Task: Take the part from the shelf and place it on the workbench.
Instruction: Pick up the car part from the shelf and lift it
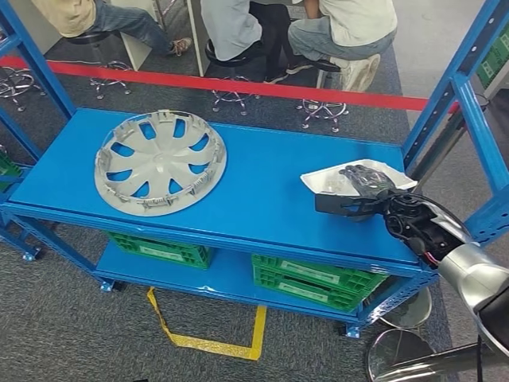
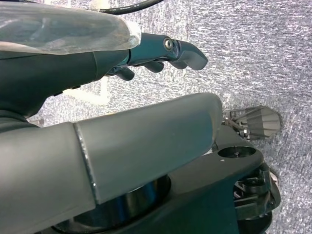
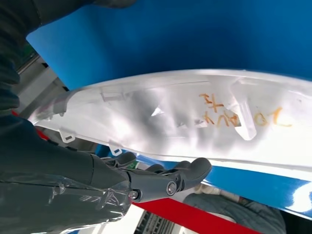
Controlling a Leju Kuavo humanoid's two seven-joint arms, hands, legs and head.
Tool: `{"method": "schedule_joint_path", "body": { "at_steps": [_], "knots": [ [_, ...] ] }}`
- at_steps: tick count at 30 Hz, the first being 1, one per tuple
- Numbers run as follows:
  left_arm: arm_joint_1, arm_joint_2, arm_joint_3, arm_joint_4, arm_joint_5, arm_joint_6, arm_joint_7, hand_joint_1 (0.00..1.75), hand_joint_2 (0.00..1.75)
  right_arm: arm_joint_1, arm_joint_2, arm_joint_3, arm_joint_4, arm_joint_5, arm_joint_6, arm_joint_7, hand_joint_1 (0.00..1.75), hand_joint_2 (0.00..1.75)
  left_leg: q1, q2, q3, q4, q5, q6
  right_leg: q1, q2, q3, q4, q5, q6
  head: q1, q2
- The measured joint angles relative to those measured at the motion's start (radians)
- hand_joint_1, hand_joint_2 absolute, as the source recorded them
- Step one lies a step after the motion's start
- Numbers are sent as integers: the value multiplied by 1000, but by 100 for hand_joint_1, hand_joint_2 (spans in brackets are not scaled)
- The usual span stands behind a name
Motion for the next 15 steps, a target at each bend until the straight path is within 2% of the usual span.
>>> {"method": "schedule_joint_path", "body": {
  "at_steps": [15],
  "knots": [
    [3, 7, 0, 0, 3, -4, -1, 0, 0, -32, 27, 29, 38, 4, 0, -6, 0, 175, 1, 0, 0, 0, 0, 0, 0, 0, 0, 0, 0, 0, 0, 0]
  ]
}}
